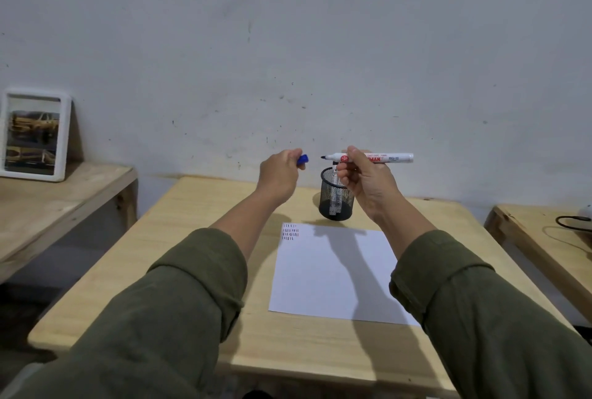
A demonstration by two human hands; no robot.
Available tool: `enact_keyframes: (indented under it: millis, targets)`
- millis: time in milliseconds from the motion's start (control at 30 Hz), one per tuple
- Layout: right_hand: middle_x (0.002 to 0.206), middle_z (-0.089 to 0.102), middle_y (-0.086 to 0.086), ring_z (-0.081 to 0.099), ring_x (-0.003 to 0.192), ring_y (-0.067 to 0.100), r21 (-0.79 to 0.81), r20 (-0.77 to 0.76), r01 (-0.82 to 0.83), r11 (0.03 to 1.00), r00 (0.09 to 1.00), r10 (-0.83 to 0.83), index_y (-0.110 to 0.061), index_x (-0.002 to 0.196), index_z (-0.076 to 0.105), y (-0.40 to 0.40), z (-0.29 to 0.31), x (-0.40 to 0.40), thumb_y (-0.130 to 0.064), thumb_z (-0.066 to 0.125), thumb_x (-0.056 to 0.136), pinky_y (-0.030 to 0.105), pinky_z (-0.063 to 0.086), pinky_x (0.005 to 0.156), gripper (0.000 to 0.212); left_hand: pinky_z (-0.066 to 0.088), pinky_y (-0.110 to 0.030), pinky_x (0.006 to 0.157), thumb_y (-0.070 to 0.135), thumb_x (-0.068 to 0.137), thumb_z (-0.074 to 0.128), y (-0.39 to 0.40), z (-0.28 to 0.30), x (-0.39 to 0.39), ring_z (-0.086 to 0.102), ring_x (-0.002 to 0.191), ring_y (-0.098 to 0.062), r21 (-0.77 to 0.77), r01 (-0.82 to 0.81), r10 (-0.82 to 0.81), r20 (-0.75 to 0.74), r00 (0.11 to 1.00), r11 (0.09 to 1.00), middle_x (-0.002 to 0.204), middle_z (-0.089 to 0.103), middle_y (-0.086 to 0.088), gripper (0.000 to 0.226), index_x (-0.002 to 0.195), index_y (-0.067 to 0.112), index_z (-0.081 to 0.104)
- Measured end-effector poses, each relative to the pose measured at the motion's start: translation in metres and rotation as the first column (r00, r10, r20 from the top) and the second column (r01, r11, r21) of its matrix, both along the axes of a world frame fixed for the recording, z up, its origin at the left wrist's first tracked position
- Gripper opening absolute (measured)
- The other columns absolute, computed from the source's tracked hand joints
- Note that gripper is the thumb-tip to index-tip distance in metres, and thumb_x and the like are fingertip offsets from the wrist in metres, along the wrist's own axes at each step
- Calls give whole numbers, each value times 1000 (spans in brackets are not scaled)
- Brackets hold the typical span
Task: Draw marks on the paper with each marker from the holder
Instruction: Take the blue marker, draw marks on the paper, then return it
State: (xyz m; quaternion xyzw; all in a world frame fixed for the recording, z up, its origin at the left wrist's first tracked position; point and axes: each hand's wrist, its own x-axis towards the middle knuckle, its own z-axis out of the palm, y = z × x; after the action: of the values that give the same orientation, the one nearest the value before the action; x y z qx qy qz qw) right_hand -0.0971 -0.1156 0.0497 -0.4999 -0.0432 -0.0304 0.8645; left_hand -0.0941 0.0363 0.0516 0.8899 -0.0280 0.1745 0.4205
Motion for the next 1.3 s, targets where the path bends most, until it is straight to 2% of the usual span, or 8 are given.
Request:
enact_keyframes:
  millis: [133, 300, 433, 600, 900, 1033, 1133, 1300]
  targets:
    - [63, 57, 4, 55, 47, 8, 6, -46, -5, 1000, 999, 5, -7, 80, 59, -9, -9, 0, -13, 57, 92, 15, 46, 46, 14, 33, -26, 76, 31, 95, 37, 35, -24, 5, 52, 88, -22, -187, -57, 36, -112, 993, 981, 94, 64, -8, 35, 97, 10, 65]
    - [63, 56, 4, 51, 47, 8, -83, -124, -43, 996, 992, 32, -7, 79, 62, 0, -29, -3, -8, 60, 87, 16, 44, 46, 9, 37, -24, 68, 29, 87, 55, 55, -52, 2, 50, 81, -16, -233, -158, 126, -146, 981, 960, 73, 56, 6, 22, 95, 13, 67]
    - [65, 51, 5, 47, 46, 7, -86, -167, -25, 996, 986, 10, -7, 79, 63, 8, -44, -3, -2, 61, 84, 15, 41, 45, 8, 39, -20, 77, 20, 82, 64, 63, -70, -4, 53, 80, -13, -212, -173, 138, -171, 976, 962, 71, 55, 7, 19, 98, 10, 69]
    - [60, 57, 2, 47, 45, 5, -110, -198, -27, 994, 980, 5, -7, 78, 64, 15, -57, -4, -1, 64, 81, 12, 42, 44, 7, 38, 0, 44, 3, 82, 63, 63, -94, -10, 50, 61, -10, -322, -196, 125, -229, 965, 926, 72, 53, -1, 11, 91, 7, 67]
    - [64, 50, 1, 45, 41, 3, -146, -227, -29, 989, 974, -5, -7, 82, 63, 22, -74, 1, -1, 64, 81, 14, 39, 43, 6, 33, -3, 55, 12, 81, 65, 71, -131, -6, 52, 72, -15, -70, -146, 124, -250, 960, 987, 59, 49, 7, 16, 95, 6, 69]
    - [65, 49, 1, 44, 42, 3, -145, -241, -40, 989, 970, 4, -8, 87, 63, 22, -82, 3, -3, 63, 83, 14, 39, 43, 6, 35, -8, 60, 13, 81, 66, 71, -137, -6, 52, 74, -14, -55, -136, 119, -234, 965, 989, 65, 55, 3, 21, 100, 5, 69]
    - [64, 50, 1, 45, 42, 4, -141, -255, -45, 989, 967, 8, -7, 90, 62, 23, -87, 3, -5, 61, 84, 14, 39, 43, 7, 38, -16, 77, 18, 80, 69, 72, -140, -9, 51, 86, -9, -24, -134, 129, -151, 980, 991, 99, 58, -6, 36, 113, 7, 62]
    - [52, 57, -1, 49, 41, 5, -120, -281, -29, 992, 960, -6, -7, 84, 62, 24, -94, 3, -8, 60, 86, 15, 41, 41, 3, 33, 1, 75, 19, 82, 66, 66, -135, -24, 47, 93, -7, 32, -43, 38, 146, 989, 999, 109, 49, -2, 34, 114, 12, 60]
